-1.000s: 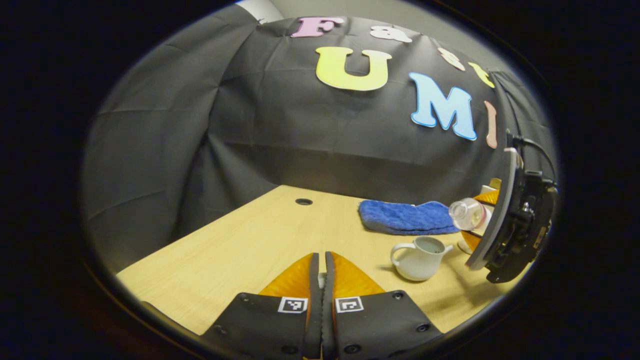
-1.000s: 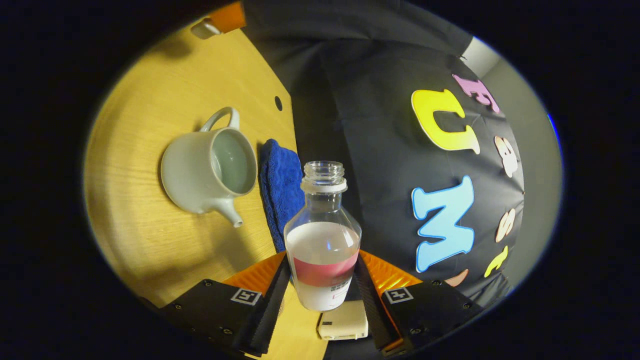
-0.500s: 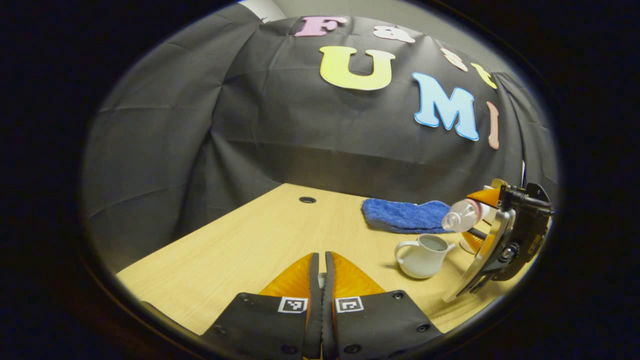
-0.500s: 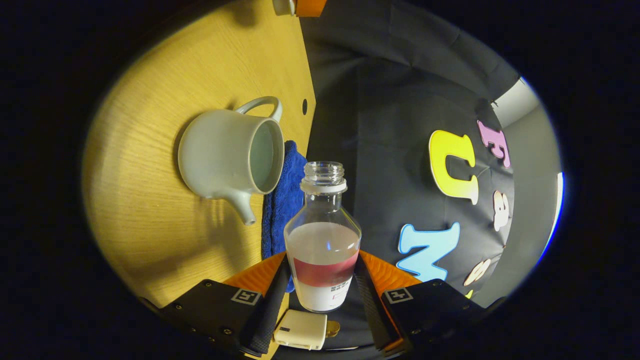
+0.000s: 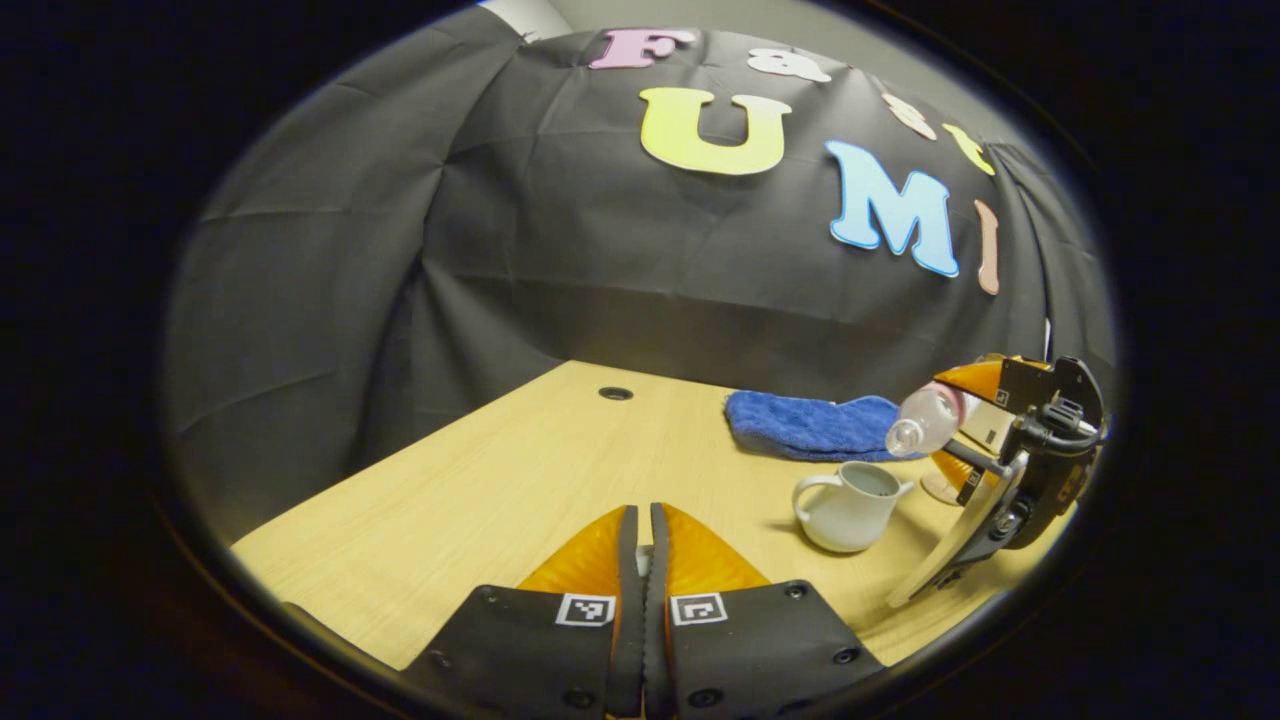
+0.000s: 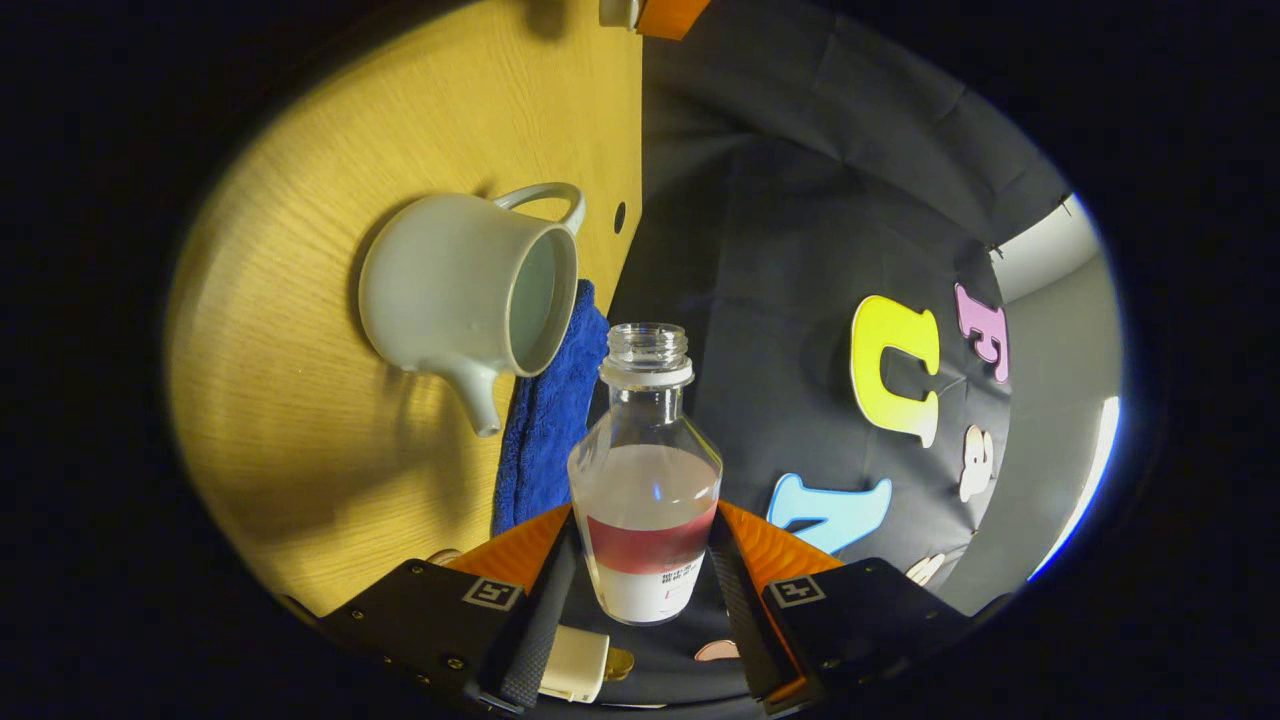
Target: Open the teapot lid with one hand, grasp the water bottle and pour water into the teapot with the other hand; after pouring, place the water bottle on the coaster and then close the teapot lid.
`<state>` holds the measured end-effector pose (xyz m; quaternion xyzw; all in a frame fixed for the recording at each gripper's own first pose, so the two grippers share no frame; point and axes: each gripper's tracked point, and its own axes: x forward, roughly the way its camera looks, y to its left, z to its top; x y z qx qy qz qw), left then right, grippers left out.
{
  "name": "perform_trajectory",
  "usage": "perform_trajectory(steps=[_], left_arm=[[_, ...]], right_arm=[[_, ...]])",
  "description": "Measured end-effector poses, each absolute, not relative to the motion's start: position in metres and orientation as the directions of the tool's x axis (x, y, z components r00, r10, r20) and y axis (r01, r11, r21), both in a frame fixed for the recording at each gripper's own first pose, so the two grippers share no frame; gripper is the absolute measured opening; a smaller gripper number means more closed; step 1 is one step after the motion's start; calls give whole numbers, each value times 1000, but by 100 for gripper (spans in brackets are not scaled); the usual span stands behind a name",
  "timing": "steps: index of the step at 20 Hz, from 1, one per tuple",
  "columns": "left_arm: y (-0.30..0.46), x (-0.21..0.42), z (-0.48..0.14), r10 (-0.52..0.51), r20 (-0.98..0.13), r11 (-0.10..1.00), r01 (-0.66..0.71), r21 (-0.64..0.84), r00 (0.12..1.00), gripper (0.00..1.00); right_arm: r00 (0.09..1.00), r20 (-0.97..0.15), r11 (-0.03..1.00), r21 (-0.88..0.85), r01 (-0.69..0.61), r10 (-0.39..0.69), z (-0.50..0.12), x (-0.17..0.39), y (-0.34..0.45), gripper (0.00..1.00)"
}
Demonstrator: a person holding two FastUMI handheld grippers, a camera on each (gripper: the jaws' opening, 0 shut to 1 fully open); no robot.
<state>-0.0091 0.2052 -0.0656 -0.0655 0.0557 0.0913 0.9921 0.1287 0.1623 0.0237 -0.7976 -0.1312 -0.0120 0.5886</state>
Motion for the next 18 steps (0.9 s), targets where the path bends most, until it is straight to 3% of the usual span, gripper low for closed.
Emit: perform_trajectory(steps=[18], left_arm=[[194, -4, -68, 151, -131, 980, -166, -108, 980, 6]], right_arm=[[942, 223, -391, -867, 310, 253, 44, 132, 161, 74]])
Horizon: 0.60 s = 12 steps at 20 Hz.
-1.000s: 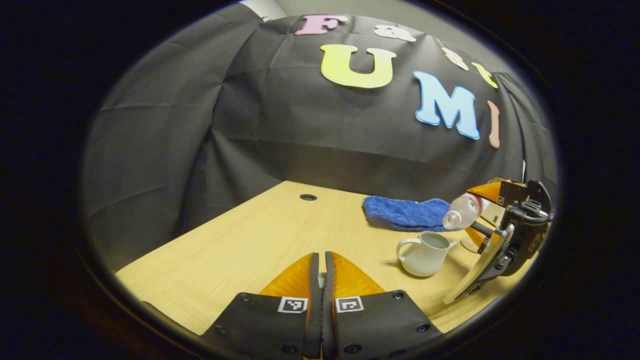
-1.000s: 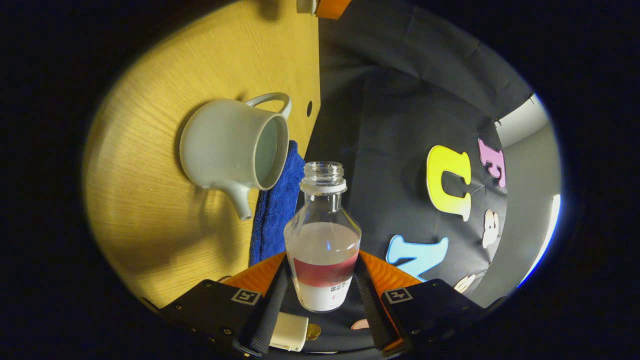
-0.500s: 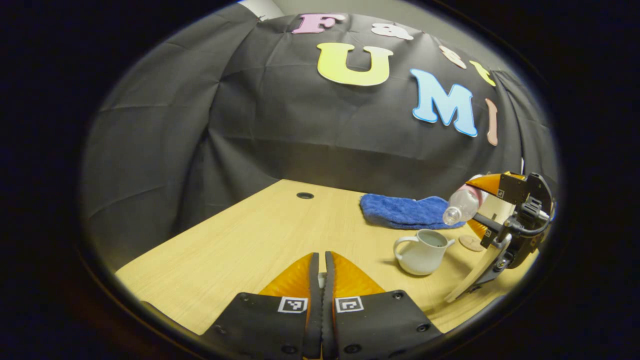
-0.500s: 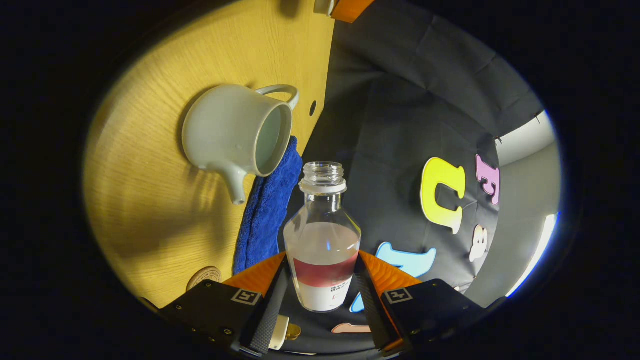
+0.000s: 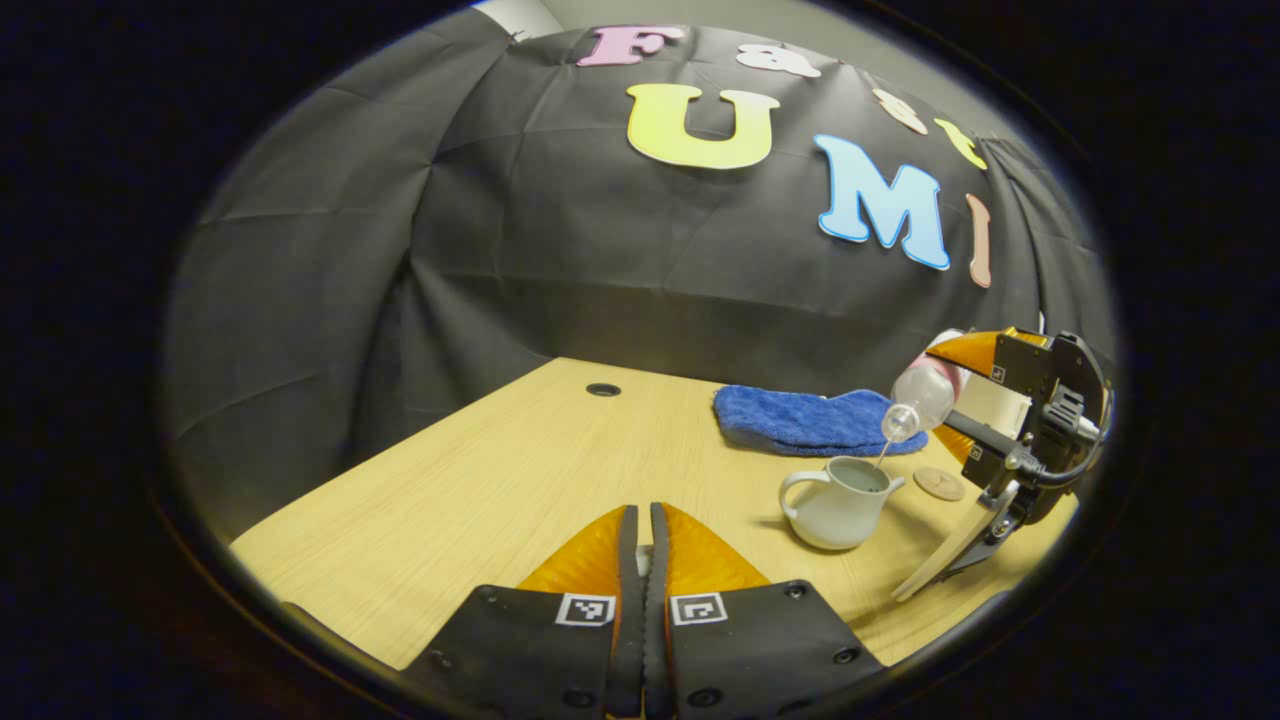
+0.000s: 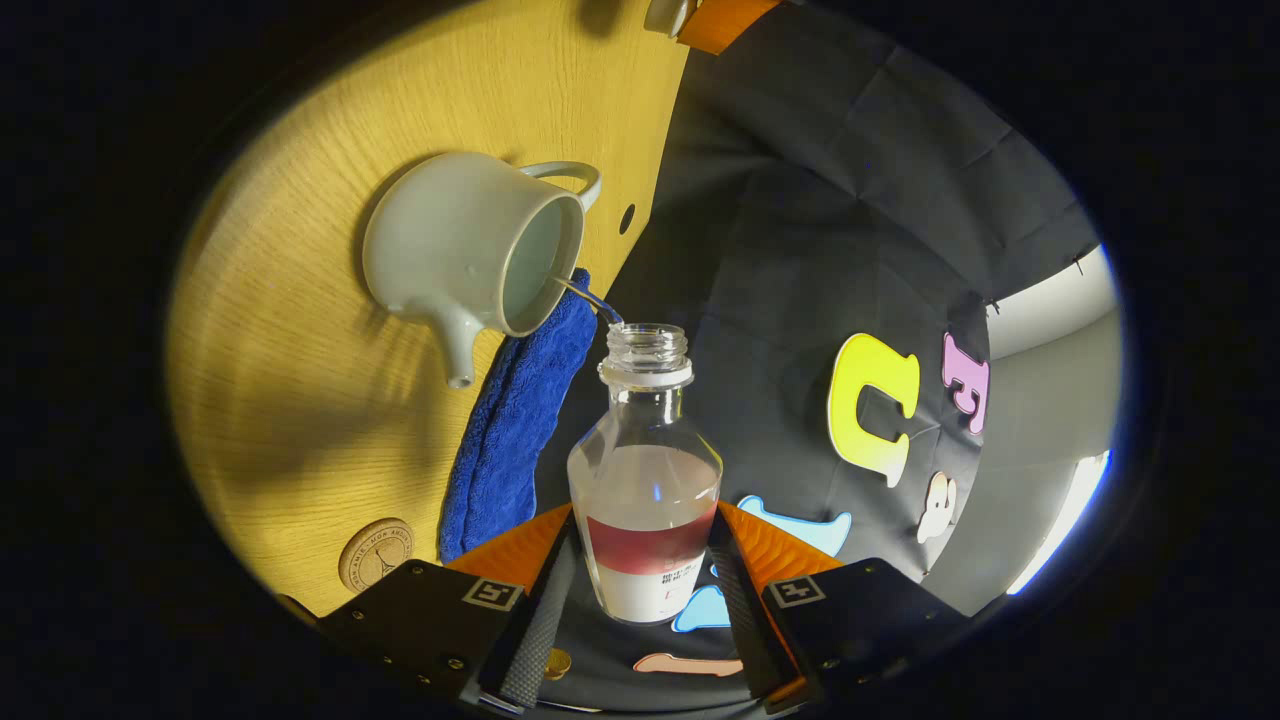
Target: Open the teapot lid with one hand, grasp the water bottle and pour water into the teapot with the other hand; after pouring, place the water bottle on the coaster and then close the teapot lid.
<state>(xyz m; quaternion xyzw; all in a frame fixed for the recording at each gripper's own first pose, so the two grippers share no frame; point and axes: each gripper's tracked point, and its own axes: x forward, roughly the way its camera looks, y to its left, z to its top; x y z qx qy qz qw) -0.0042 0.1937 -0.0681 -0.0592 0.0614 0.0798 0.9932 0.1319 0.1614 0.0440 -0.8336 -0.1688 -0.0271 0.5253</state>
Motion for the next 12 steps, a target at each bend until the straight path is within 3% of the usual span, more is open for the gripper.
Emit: perform_trajectory(steps=[9, 10, 12], left_arm=[[191, -3, -68, 149, -134, 982, -163, -99, 980, 8], [191, -4, -68, 148, -134, 982, -162, -99, 980, 8], [190, -3, -67, 145, -134, 982, -159, -101, 980, 6]], right_arm=[[925, 252, -431, -828, 358, 284, 57, 134, 165, 74], [924, 253, -436, -824, 360, 285, 58, 134, 165, 70], [919, 263, -449, -811, 375, 292, 60, 134, 166, 74]])
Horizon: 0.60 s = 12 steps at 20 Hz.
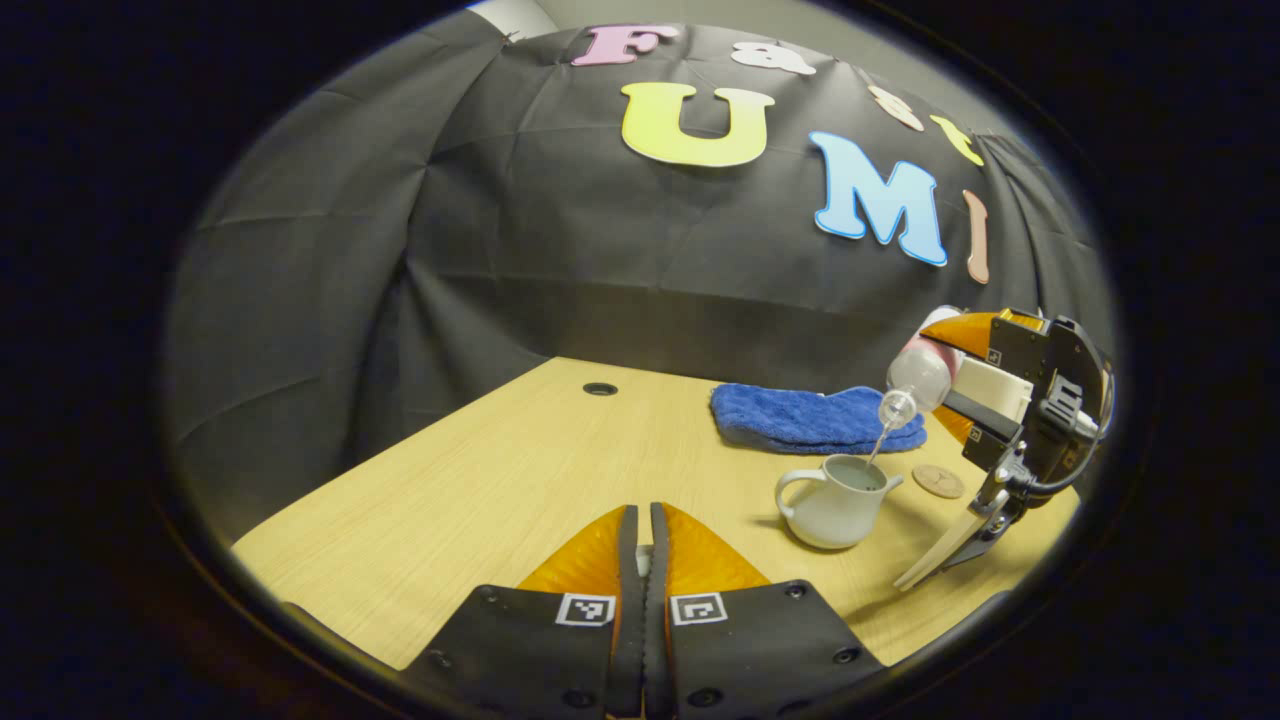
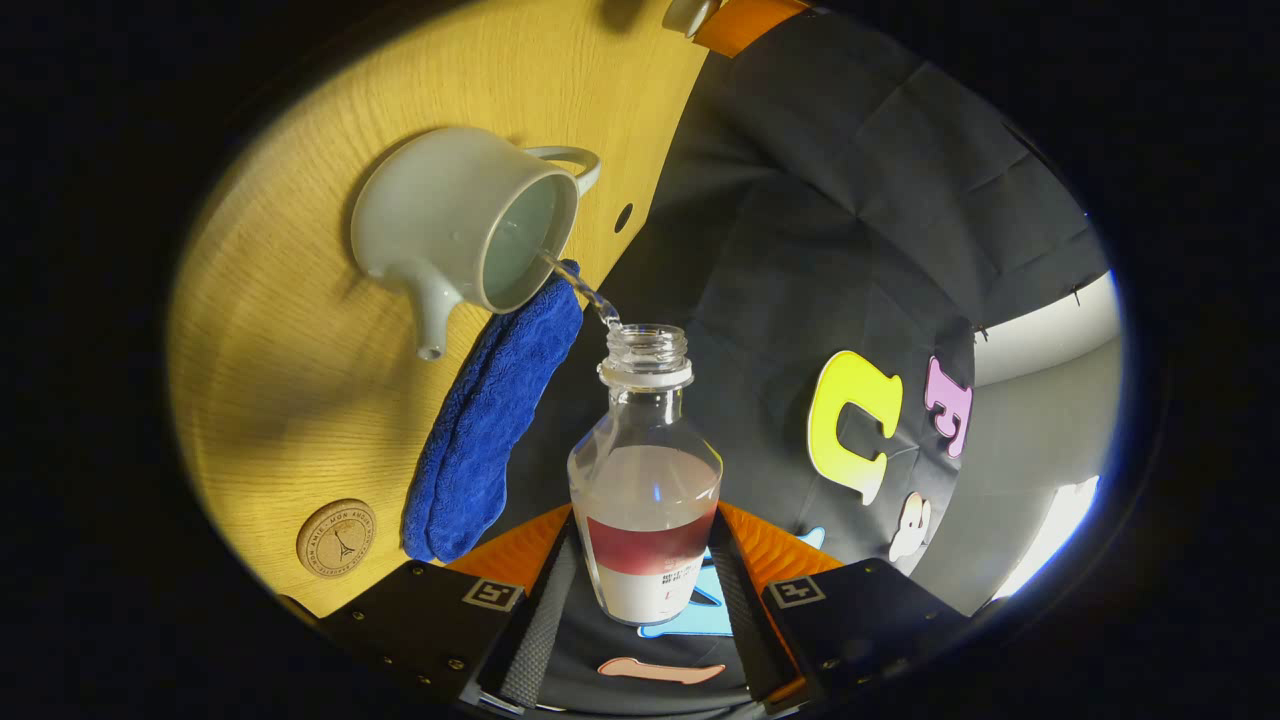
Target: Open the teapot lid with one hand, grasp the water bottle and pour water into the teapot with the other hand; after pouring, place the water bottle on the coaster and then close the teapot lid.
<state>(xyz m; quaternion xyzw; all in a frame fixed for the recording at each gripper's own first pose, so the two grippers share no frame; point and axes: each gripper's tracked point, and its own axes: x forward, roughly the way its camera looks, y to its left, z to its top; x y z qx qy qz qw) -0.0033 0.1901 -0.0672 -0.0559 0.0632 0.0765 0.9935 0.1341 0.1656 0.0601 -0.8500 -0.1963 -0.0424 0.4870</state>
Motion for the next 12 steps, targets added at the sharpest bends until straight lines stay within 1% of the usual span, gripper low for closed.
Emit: perform_trajectory(steps=[12], left_arm=[[185, -1, -67, 140, -134, 984, -153, -93, 981, 7]], right_arm=[[898, 290, -477, -769, 425, 332, 65, 136, 169, 74]])
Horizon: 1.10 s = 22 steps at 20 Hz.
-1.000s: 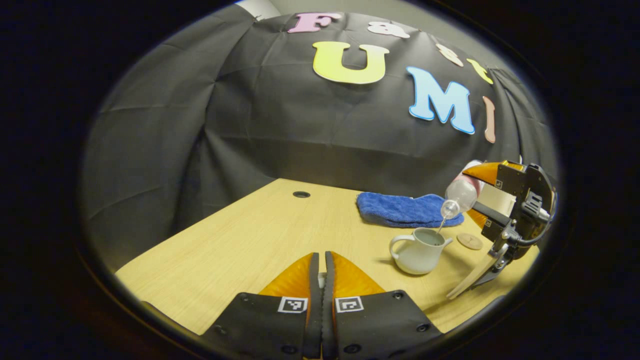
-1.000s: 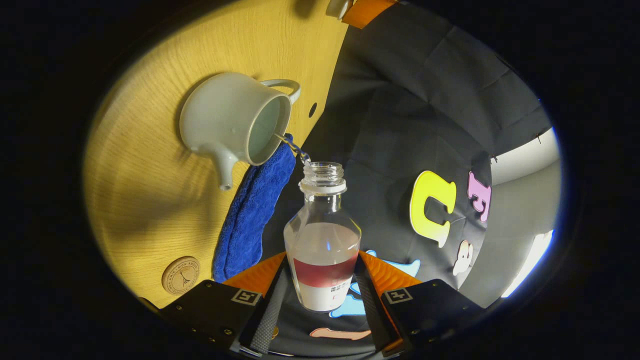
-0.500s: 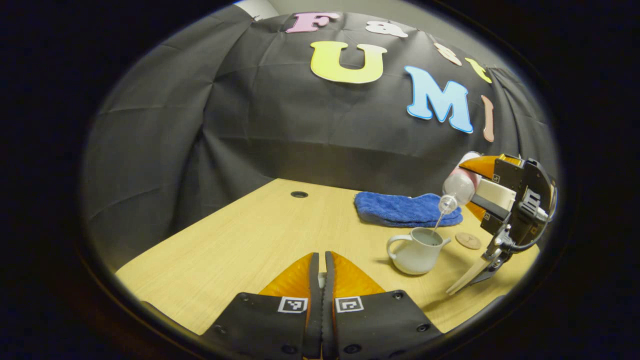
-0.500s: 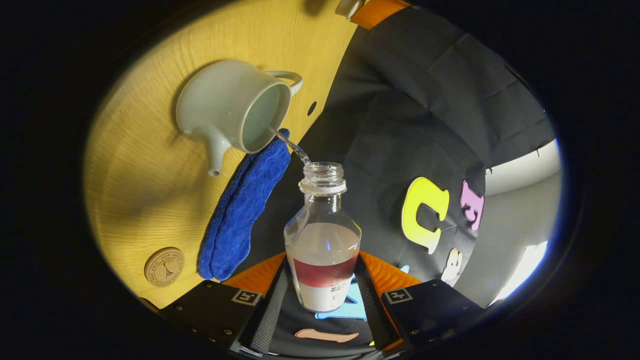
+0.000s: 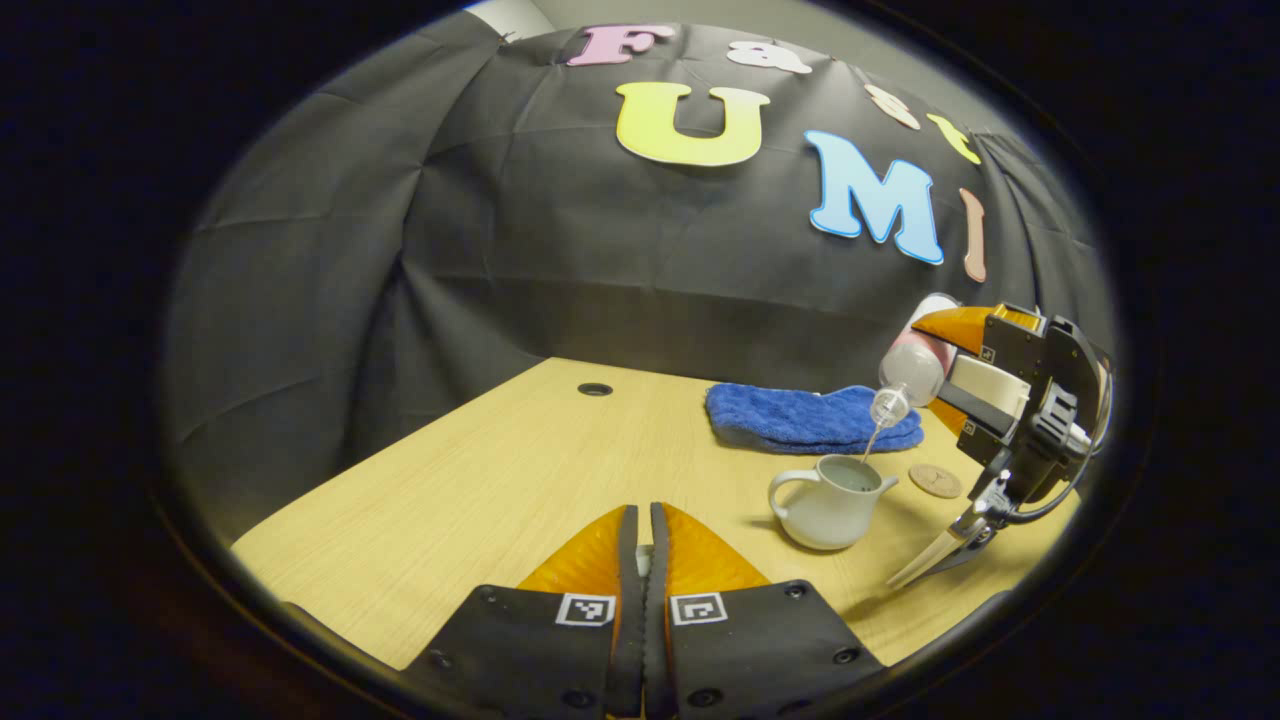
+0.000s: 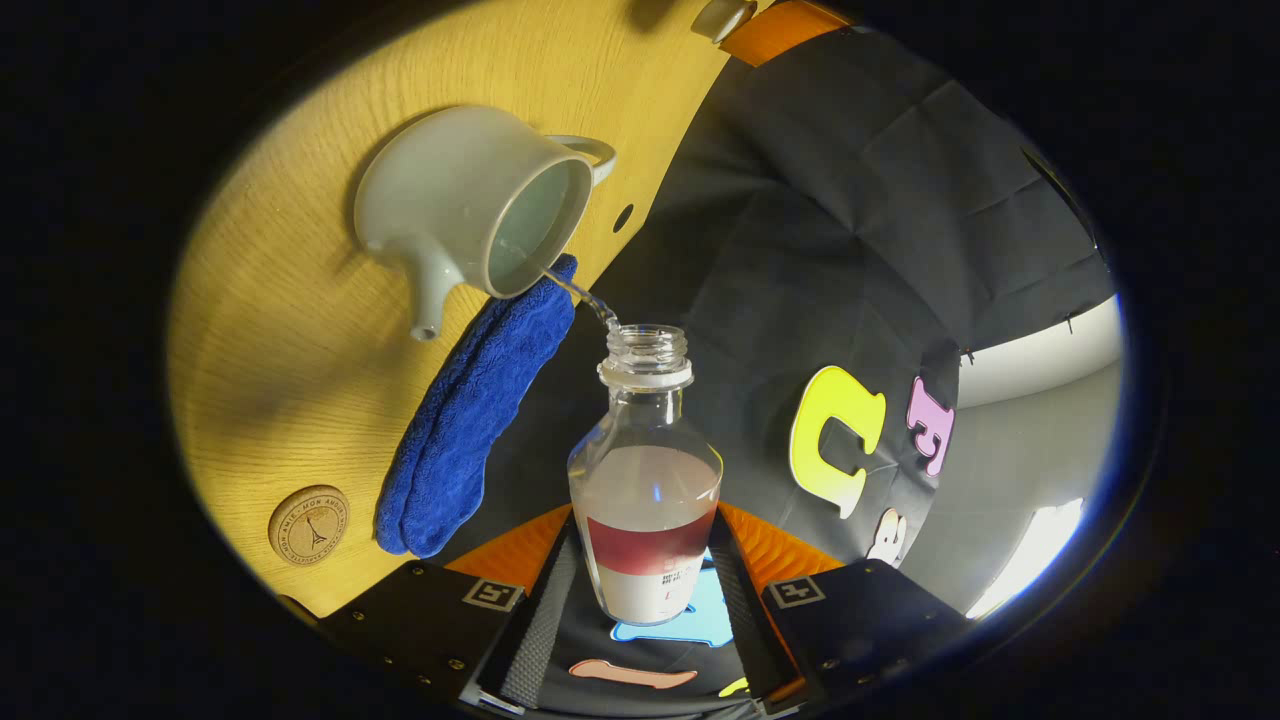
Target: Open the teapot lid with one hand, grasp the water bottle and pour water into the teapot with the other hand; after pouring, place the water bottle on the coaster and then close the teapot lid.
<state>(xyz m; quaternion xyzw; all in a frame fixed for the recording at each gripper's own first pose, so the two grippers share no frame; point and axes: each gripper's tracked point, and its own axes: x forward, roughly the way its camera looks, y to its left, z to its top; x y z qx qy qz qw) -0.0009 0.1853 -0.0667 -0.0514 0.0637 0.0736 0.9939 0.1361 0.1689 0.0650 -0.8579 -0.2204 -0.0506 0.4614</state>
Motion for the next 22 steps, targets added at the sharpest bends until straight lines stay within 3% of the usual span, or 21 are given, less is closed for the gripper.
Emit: perform_trajectory(steps=[22], left_arm=[[179, 2, -69, 125, -139, 986, -138, -91, 982, 8]], right_arm=[[819, 325, -579, -586, 567, 473, 74, 128, 193, 70]])
